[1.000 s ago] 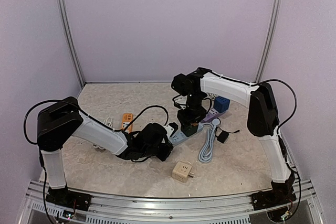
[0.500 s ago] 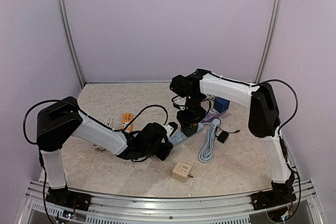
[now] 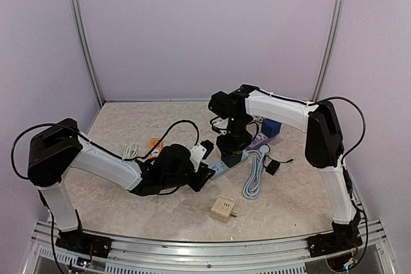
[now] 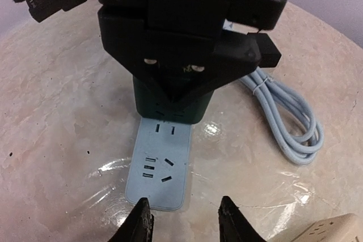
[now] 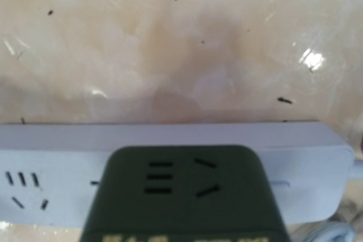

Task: Insert the plug
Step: Insert the plug into the socket, then move the socket to the center of the board.

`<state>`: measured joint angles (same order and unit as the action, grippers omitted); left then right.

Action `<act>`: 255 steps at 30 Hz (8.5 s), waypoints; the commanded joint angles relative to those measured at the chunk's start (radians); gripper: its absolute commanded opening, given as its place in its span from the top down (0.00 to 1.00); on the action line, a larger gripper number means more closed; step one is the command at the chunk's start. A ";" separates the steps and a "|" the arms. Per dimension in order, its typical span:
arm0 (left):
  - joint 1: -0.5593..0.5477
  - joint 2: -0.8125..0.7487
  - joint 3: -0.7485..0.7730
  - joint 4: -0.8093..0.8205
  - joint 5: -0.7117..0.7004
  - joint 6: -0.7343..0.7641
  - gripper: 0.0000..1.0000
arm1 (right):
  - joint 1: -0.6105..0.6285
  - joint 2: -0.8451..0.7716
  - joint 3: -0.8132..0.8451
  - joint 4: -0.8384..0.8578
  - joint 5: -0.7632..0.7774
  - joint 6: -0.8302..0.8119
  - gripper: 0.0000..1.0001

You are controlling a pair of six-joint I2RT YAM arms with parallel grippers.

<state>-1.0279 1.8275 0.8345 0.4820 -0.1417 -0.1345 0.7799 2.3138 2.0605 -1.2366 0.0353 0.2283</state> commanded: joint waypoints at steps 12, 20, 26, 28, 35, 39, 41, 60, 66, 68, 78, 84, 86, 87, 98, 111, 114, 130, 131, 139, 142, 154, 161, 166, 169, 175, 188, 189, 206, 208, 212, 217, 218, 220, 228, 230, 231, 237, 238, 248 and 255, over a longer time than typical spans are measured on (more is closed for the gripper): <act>-0.009 0.165 0.198 -0.189 -0.096 0.053 0.45 | 0.071 0.157 -0.161 0.069 -0.086 -0.095 1.00; -0.006 0.182 0.164 -0.135 -0.009 0.054 0.51 | 0.073 0.116 -0.211 0.095 -0.118 -0.110 1.00; -0.004 0.198 0.155 -0.105 0.025 0.063 0.55 | 0.072 0.105 -0.201 0.089 -0.111 -0.121 1.00; 0.002 0.233 0.165 -0.110 -0.007 0.061 0.55 | 0.068 0.105 -0.197 0.085 -0.106 -0.117 1.00; 0.056 0.207 0.049 0.040 -0.086 -0.003 0.50 | 0.056 0.094 -0.202 0.090 -0.109 -0.109 1.00; 0.033 0.162 -0.030 0.169 -0.120 0.046 0.48 | 0.055 0.084 -0.208 0.087 -0.108 -0.114 1.00; 0.032 0.157 -0.053 0.214 -0.090 0.066 0.48 | 0.053 0.081 -0.206 0.085 -0.109 -0.116 1.00; -0.028 0.290 -0.057 0.352 0.063 0.131 0.45 | 0.050 0.000 -0.270 0.095 -0.142 -0.133 1.00; -0.032 0.271 -0.077 0.420 0.122 0.131 0.45 | 0.063 -0.018 -0.278 0.101 -0.171 -0.145 1.00; -0.032 0.280 -0.061 0.418 0.129 0.153 0.44 | 0.063 -0.017 -0.277 0.098 -0.160 -0.145 1.00; -0.029 0.334 -0.008 0.445 0.148 0.161 0.53 | 0.073 0.032 -0.250 0.088 -0.149 -0.138 1.00; -0.029 0.361 0.010 0.433 0.181 0.157 0.78 | 0.073 0.018 -0.237 0.086 -0.129 -0.137 0.90; -0.029 0.358 -0.002 0.438 0.179 0.158 0.80 | 0.073 0.009 -0.233 0.085 -0.108 -0.126 0.80; -0.028 0.353 -0.008 0.437 0.176 0.159 0.80 | 0.072 0.001 -0.231 0.089 -0.100 -0.122 0.76; -0.020 0.315 -0.043 0.431 0.174 0.141 0.81 | 0.057 -0.123 -0.285 0.217 -0.057 -0.075 0.52; -0.018 0.305 -0.059 0.447 0.147 0.139 0.81 | 0.041 -0.169 -0.261 0.224 0.013 -0.074 0.05; -0.018 0.298 -0.062 0.448 0.144 0.139 0.81 | 0.041 -0.185 -0.249 0.212 0.027 -0.075 0.03; -0.005 0.299 -0.067 0.457 0.145 0.112 0.82 | 0.040 -0.349 -0.405 0.313 0.103 -0.035 0.14; -0.005 0.299 -0.067 0.457 0.144 0.112 0.82 | 0.041 -0.350 -0.411 0.318 0.099 -0.037 0.15; -0.001 0.305 -0.065 0.458 0.144 0.106 0.82 | 0.041 -0.307 -0.412 0.342 0.074 -0.069 0.20; -0.001 0.307 -0.065 0.458 0.144 0.102 0.82 | 0.041 -0.290 -0.397 0.347 0.074 -0.073 0.34; 0.010 0.301 -0.063 0.450 0.117 0.090 0.82 | 0.067 -0.205 -0.401 0.315 0.021 -0.096 0.84; 0.023 0.289 -0.066 0.448 0.120 0.076 0.82 | 0.125 -0.155 -0.505 0.335 0.050 -0.098 0.87; 0.025 0.288 -0.066 0.447 0.118 0.075 0.82 | 0.128 -0.166 -0.536 0.353 0.056 -0.098 0.87; 0.026 0.286 -0.070 0.447 0.117 0.076 0.82 | 0.113 -0.167 -0.532 0.345 0.017 -0.101 0.86; 0.029 0.272 -0.076 0.448 0.115 0.076 0.82 | 0.072 -0.183 -0.540 0.375 -0.133 -0.106 0.86; 0.040 0.218 -0.086 0.410 0.071 0.059 0.48 | 0.096 -0.181 -0.480 0.351 -0.047 -0.081 0.87; 0.041 0.204 -0.086 0.403 0.068 0.056 0.43 | 0.096 -0.187 -0.474 0.349 -0.043 -0.081 0.87; -0.049 -0.158 -0.189 0.183 -0.291 0.021 0.01 | 0.043 -0.087 -0.091 0.317 0.047 -0.103 0.88; -0.050 -0.176 -0.203 0.185 -0.303 0.025 0.01 | 0.038 -0.054 0.007 0.300 0.044 -0.115 0.89; -0.055 -0.186 -0.207 0.187 -0.321 0.023 0.01 | 0.022 0.016 0.187 0.285 -0.004 -0.128 0.89; -0.062 -0.185 -0.215 0.196 -0.341 0.023 0.01 | 0.021 0.072 0.323 0.300 -0.034 -0.138 0.89; -0.064 -0.185 -0.216 0.197 -0.348 0.025 0.01 | 0.021 0.071 0.327 0.316 -0.060 -0.140 0.89; -0.063 -0.186 -0.218 0.202 -0.356 0.029 0.01 | 0.020 0.063 0.327 0.351 -0.049 -0.141 0.89; -0.064 -0.203 -0.233 0.211 -0.367 0.024 0.01 | -0.006 0.040 0.338 0.450 0.082 -0.140 0.87; -0.065 -0.208 -0.235 0.206 -0.366 0.021 0.01 | -0.026 0.063 0.362 0.433 0.144 -0.137 0.86; -0.065 -0.212 -0.235 0.201 -0.366 0.020 0.01 | -0.043 0.075 0.365 0.422 0.151 -0.128 0.86; -0.070 -0.239 -0.241 0.184 -0.373 0.028 0.01 | -0.127 0.096 0.302 0.405 0.186 -0.084 0.66; -0.070 -0.244 -0.242 0.182 -0.374 0.027 0.01 | -0.130 0.094 0.293 0.409 0.192 -0.087 0.61; -0.073 -0.253 -0.257 0.184 -0.383 0.019 0.01 | -0.149 0.077 0.270 0.317 0.185 -0.116 0.23; -0.079 -0.256 -0.268 0.188 -0.384 0.015 0.01 | -0.141 -0.124 0.044 0.350 0.158 -0.129 0.13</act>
<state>-1.0973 1.5917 0.5835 0.6785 -0.5133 -0.1120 0.6273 2.3478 2.2028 -0.8810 0.2020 0.1127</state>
